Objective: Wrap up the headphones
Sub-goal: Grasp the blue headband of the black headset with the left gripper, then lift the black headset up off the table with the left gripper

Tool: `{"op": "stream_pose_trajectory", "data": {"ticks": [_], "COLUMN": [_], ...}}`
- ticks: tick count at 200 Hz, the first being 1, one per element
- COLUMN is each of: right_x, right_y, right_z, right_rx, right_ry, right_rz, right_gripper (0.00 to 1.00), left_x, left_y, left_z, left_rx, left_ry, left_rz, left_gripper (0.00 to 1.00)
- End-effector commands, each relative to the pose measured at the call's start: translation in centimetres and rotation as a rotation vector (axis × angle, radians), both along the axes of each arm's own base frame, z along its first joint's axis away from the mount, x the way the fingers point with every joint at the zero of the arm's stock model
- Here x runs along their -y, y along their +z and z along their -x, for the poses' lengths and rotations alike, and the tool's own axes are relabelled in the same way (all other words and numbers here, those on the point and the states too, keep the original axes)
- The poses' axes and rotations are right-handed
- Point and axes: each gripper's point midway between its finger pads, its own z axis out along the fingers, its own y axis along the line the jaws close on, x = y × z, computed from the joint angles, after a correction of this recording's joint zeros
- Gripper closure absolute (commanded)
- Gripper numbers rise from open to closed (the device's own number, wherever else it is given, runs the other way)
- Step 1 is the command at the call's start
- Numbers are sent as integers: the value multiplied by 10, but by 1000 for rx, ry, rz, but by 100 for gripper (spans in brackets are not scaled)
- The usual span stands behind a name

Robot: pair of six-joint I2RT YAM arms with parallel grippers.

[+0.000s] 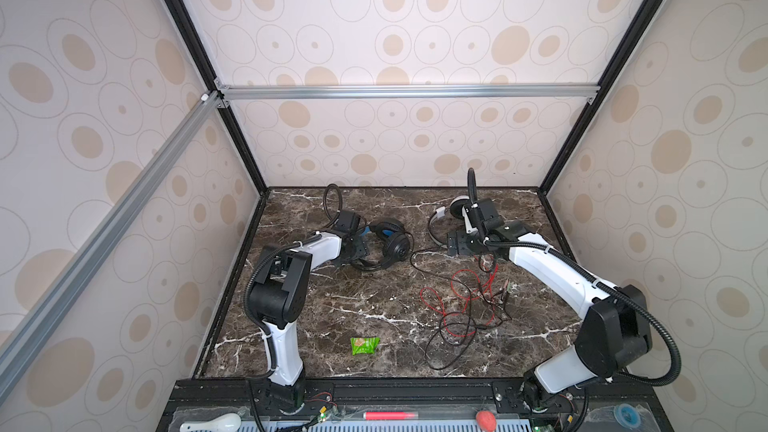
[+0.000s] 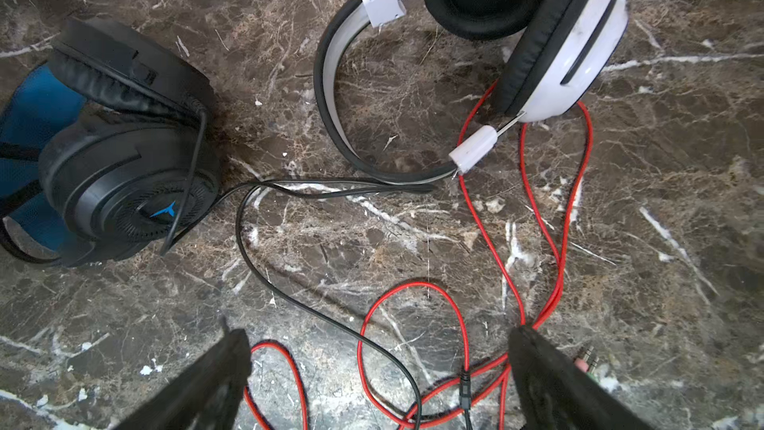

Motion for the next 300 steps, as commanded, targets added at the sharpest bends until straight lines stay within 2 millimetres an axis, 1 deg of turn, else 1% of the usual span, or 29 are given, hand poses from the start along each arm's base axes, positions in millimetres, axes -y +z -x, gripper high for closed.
{"op": "stream_pose_trajectory", "data": {"ticks": [1, 26, 53, 71, 77, 86, 116, 127, 135, 143, 164, 184, 209, 234, 258, 282, 300], "right_x": [-2, -2, -9, -14, -15, -18, -24, -28, -32, -37, -50, -61, -66, -70, -74, -80, -86], "right_y": [7, 9, 13, 15, 16, 16, 20, 26, 31, 37, 54, 71, 79, 87, 96, 106, 116], "right_z": [0, -1, -1, -1, 0, 1, 6, 7, 9, 11, 22, 33, 43, 49, 52, 52, 49], "right_rx": [15, 24, 39, 47, 49, 50, 62, 83, 101, 122, 196, 272, 289, 298, 315, 337, 368], "right_ry": [27, 41, 75, 97, 104, 114, 153, 179, 206, 234, 328, 401, 455, 486, 503, 517, 524], "right_rz": [23, 24, -3, -26, -32, -42, -75, -98, -118, -141, -220, -296, -324, -353, -388, -436, -482], "right_gripper": [0, 1, 3, 4, 4, 4, 5, 5, 5, 5, 6, 6, 5, 5, 4, 4, 3], "left_x": [-2, -1, -4, -7, -7, -8, -11, -12, -13, -14, -19, -22, -20, -22, -27, -32, -30], "left_y": [-5, -13, -19, -20, -20, -18, -5, 2, 8, 15, 39, 70, 114, 158, 205, 252, 283], "left_z": [-2, 1, 4, 5, 5, 5, -1, -5, -10, -14, -29, -42, -53, -55, -53, -50, -48], "left_rx": [-9, -28, -44, -50, -50, -46, -13, 0, 16, 31, 86, 157, 237, 315, 407, 488, 535], "left_ry": [38, 37, 33, 29, 27, 24, 23, 19, 17, 17, 14, 9, -26, -32, -26, -29, -59], "left_rz": [-22, -48, -80, -100, -106, -113, -128, -131, -132, -132, -131, -125, -122, -132, -147, -183, -219], "left_gripper": [32, 42, 53, 62, 67, 73, 85, 92, 100, 100, 100, 100, 100, 100, 100, 100, 100]}}
